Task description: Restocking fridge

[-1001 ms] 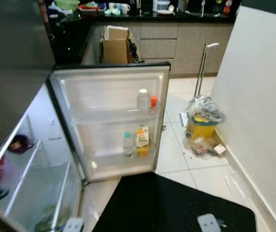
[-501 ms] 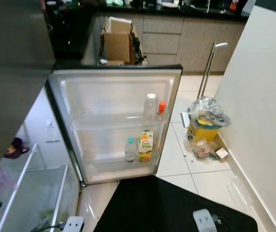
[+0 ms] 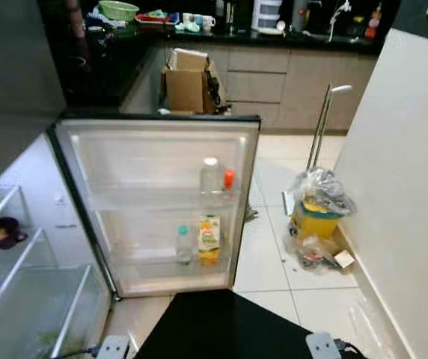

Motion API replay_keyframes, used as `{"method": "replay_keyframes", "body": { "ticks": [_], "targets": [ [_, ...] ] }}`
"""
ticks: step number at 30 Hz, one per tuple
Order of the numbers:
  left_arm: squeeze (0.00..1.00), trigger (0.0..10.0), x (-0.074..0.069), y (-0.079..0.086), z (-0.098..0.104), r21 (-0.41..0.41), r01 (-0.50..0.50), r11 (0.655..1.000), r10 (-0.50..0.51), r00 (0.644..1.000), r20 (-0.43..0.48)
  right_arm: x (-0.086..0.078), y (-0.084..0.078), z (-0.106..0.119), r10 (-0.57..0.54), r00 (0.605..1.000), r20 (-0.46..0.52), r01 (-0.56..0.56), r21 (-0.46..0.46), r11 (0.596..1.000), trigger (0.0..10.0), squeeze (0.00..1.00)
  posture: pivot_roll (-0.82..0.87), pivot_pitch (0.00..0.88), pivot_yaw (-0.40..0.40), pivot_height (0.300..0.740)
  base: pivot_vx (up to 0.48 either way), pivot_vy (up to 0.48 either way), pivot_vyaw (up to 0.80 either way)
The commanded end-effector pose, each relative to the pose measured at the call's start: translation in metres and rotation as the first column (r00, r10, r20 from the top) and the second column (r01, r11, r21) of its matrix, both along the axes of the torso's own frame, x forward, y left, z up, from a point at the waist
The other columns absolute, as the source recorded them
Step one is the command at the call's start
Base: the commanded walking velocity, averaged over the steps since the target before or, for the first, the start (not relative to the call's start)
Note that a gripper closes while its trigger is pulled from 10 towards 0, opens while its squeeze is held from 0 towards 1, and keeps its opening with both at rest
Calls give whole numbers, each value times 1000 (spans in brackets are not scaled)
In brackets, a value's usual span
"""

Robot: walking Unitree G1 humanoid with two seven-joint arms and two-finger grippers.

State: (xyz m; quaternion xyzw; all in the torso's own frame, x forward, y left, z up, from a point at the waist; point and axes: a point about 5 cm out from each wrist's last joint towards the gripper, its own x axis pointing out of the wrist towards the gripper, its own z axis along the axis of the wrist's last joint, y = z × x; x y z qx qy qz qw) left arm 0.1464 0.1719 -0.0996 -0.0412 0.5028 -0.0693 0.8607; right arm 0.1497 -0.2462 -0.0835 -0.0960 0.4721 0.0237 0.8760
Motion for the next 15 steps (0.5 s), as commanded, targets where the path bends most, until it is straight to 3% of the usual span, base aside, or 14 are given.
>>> {"method": "replay_keyframes", "body": {
  "ticks": [1,5,15],
  "targets": [
    [0,10000,2,1,1,-1,-12,1000,12,1000,2,1,1,0,2,1000,4,-2,0,1000,10000,0,-124,0,-37,740,0,0,0],
    [0,10000,2,0,1,-10,-6,1000,6,1000,3,1,1,0,1,1000,4,-1,2,1000,10000,0,-126,0,-35,740,0,0,0],
    [0,10000,1,-2,0,-18,1,1000,-1,1000,2,8,1,3,6,999,34,-6,15,1000,10000,0,-127,0,-37,740,325,0,0]
  ]
}}
